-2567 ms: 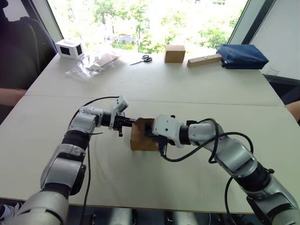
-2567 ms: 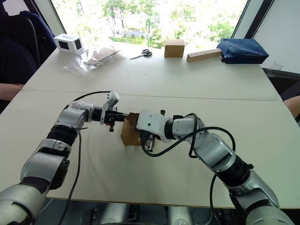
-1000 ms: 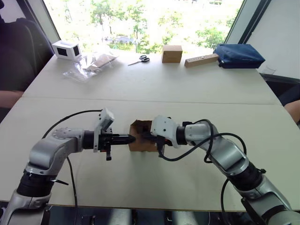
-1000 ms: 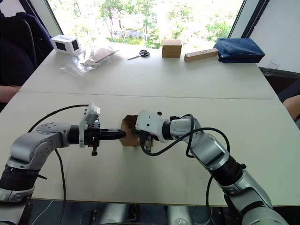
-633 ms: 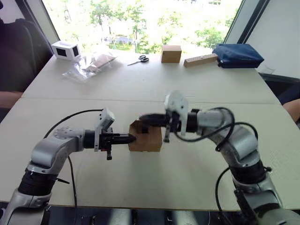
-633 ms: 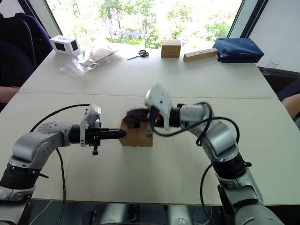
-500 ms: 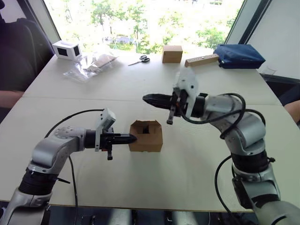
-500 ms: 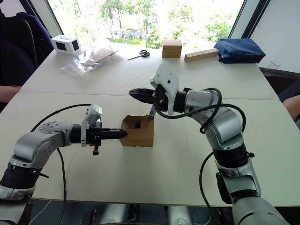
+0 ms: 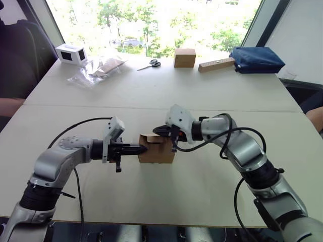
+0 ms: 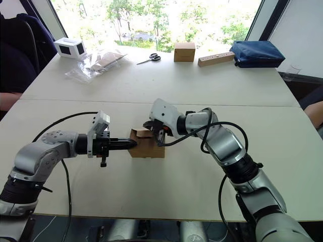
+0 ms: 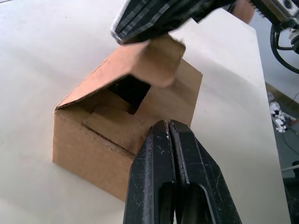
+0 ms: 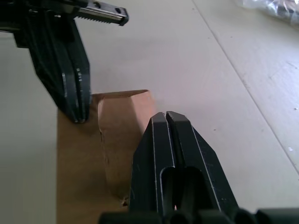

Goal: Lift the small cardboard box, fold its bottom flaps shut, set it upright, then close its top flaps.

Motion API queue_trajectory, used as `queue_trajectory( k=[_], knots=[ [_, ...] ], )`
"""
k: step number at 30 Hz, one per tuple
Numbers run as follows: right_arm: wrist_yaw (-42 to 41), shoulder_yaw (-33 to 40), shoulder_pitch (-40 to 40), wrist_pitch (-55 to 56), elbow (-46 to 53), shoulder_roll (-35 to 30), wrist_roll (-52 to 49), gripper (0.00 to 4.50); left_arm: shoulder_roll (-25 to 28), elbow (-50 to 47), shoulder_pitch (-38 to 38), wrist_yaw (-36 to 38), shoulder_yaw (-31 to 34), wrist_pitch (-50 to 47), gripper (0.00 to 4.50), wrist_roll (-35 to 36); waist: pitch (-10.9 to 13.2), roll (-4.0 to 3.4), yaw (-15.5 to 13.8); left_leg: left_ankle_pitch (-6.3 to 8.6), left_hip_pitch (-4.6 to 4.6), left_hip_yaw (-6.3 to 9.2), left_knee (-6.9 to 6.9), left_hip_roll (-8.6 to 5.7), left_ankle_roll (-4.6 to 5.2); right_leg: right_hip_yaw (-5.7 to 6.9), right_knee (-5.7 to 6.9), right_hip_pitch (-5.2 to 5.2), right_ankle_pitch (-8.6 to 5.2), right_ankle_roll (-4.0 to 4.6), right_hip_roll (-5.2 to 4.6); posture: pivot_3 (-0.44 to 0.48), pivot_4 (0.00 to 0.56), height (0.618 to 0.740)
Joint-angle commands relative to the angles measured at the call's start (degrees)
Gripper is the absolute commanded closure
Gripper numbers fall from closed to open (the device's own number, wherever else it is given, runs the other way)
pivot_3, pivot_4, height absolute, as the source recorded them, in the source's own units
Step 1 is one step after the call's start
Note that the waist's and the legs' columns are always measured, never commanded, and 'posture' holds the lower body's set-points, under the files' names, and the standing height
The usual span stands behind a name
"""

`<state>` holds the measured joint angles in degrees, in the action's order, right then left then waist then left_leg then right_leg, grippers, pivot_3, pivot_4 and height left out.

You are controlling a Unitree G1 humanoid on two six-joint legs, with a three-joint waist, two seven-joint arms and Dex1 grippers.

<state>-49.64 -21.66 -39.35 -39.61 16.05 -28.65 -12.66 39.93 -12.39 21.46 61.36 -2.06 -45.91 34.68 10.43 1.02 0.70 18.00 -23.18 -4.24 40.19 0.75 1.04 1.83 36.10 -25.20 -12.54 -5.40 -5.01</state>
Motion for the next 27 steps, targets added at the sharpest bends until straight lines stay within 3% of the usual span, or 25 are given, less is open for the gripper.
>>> queue_trajectory(
  k=[1, 10, 20, 27],
  knots=[
    [-0.5, 0.7, 0.7, -0.2, 3.1, -0.7, -0.5, 4.5, 1.1, 0.5, 1.1, 0.8, 1.6, -1.3, 4.45, 1.9, 0.0, 0.0, 0.0, 0.0, 0.0, 0.0, 0.0, 0.0, 0.0, 0.0, 0.0, 0.0, 0.0, 0.0, 0.0, 0.0, 0.15, 0.74],
    [-0.3, 0.1, 1.7, 0.5, 1.8, -0.5, 0.9, 4.5, -0.3, 6.2, 9.1, -1.2, 7.5, -3.1, 4.45, 5.9, 0.0, 0.02, 0.0, -0.01, -0.03, 0.02, 0.0, -0.01, -0.01, 0.02, -0.01, -0.01, 0.0, 0.0, 0.01, 0.0, 0.15, 0.74],
    [0.0, 0.2, 2.1, 0.4, 2.3, -0.1, 1.4, 4.5, -6.1, 10.1, 10.0, -5.6, 1.9, 3.1, 4.45, -1.4, 0.0, 0.02, 0.0, -0.08, -0.03, -0.01, 0.0, -0.03, -0.14, 0.01, -0.01, -0.01, 0.0, -0.01, 0.01, 0.0, 0.15, 0.74],
    [0.3, 0.5, 2.1, 0.1, 3.2, -0.2, 1.5, 4.5, -6.7, 9.5, 8.8, -5.2, -0.2, 4.3, 4.45, -3.1, 0.0, 0.02, 0.0, -0.07, -0.03, 0.0, 0.0, -0.02, -0.13, 0.01, -0.01, -0.02, 0.0, -0.01, 0.01, 0.0, 0.15, 0.74]
  ],
)
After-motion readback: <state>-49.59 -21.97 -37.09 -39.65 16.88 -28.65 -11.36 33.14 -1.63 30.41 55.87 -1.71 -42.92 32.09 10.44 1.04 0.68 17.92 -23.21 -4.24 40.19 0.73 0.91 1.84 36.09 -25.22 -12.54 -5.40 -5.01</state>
